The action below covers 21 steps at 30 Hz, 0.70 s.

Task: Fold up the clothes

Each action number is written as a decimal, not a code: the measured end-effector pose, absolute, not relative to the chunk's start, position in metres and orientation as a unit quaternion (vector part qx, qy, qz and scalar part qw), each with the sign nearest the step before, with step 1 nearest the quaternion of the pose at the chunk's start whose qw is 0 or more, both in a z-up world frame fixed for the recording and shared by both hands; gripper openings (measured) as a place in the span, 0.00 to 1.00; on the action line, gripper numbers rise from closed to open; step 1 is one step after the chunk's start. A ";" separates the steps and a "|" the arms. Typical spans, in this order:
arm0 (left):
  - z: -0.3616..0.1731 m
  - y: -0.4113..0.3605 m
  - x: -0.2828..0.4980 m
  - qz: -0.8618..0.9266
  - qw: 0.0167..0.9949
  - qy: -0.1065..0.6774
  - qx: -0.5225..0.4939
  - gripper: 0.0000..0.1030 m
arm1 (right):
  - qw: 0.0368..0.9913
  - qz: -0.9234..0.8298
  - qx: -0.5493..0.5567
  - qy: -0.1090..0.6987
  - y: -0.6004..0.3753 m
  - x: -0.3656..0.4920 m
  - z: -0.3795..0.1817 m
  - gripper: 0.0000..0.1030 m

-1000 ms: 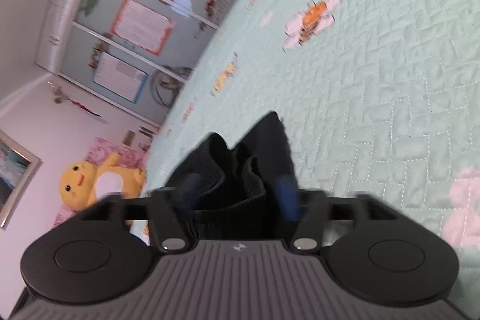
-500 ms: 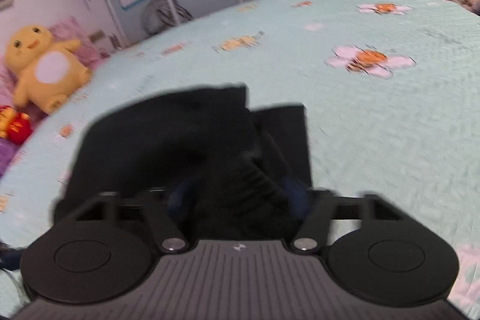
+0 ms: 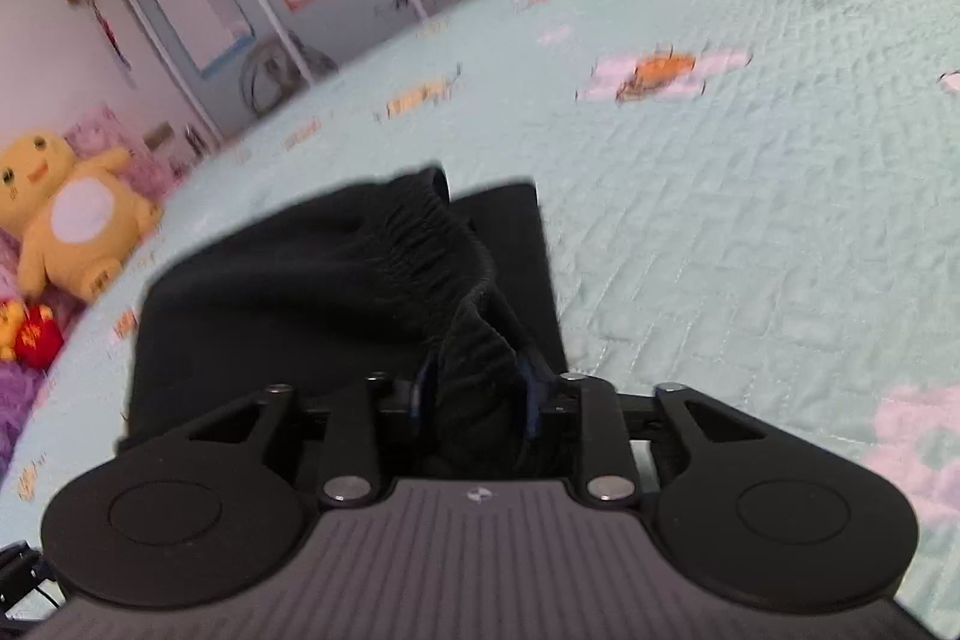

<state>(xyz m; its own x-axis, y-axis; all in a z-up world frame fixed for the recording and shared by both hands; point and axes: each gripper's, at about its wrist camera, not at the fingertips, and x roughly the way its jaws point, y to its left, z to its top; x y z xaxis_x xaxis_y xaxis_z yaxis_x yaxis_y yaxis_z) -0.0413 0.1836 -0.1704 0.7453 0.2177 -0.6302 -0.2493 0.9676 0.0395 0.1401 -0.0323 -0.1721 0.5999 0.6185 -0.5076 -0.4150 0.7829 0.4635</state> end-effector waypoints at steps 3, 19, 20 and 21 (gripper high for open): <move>-0.173 0.183 -0.041 0.116 0.935 0.334 -0.026 0.64 | 0.895 0.289 0.163 0.297 -0.043 0.126 -0.157 0.46; -0.184 0.163 -0.051 0.085 0.942 0.325 0.022 0.69 | 0.870 0.336 0.092 0.349 0.071 0.177 -0.167 0.03; -0.179 0.167 -0.055 0.080 0.945 0.318 0.012 0.69 | 0.867 0.319 0.110 0.367 0.063 0.190 -0.178 0.00; -0.175 0.171 -0.059 0.078 0.948 0.310 0.004 0.69 | 0.865 0.313 0.123 0.371 0.057 0.193 -0.181 0.00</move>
